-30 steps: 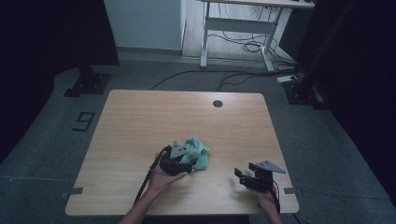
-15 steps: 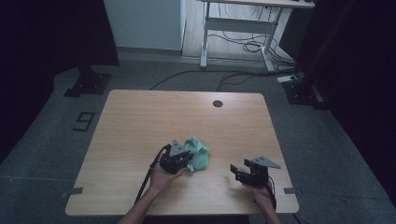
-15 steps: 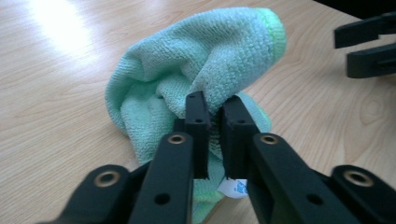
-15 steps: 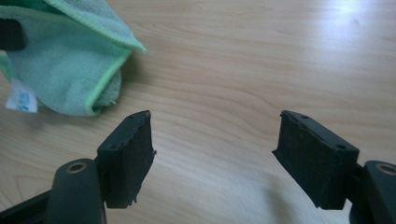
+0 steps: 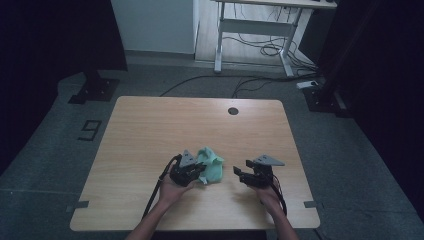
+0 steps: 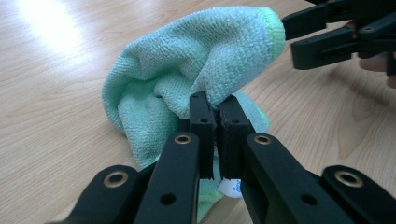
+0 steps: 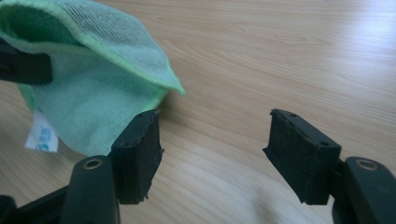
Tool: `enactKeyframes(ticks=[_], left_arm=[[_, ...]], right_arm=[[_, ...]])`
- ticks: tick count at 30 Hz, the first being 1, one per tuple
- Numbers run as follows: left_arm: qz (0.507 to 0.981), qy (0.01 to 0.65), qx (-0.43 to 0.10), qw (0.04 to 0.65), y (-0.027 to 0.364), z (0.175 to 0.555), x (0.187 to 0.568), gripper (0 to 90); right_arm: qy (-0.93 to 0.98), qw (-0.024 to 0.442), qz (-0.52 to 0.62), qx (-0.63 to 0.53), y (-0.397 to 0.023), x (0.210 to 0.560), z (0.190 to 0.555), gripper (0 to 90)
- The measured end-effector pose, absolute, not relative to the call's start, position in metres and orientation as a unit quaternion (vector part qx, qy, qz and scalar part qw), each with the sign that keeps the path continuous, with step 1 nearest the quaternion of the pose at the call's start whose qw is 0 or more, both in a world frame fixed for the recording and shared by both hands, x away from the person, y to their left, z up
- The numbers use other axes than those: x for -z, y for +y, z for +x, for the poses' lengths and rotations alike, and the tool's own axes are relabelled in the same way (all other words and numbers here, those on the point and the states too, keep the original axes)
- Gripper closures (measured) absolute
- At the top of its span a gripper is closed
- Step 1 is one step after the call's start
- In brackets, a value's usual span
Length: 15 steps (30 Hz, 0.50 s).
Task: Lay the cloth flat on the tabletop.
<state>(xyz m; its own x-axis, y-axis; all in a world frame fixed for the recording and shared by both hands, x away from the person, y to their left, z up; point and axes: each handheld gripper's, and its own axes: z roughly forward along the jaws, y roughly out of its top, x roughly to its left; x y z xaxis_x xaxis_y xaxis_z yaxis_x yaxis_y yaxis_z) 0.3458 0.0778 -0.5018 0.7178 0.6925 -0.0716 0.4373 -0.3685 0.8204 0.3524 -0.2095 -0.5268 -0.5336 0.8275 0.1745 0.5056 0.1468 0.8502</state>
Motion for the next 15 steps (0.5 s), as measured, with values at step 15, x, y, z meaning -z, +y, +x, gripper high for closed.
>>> enactKeyframes(ticks=[15], left_arm=[[0.817,0.346,-0.144,0.438,0.076,0.347,0.501,86.7]], right_arm=[[0.765,0.137,0.405,-0.482,-0.179,0.529,0.362,39.3]])
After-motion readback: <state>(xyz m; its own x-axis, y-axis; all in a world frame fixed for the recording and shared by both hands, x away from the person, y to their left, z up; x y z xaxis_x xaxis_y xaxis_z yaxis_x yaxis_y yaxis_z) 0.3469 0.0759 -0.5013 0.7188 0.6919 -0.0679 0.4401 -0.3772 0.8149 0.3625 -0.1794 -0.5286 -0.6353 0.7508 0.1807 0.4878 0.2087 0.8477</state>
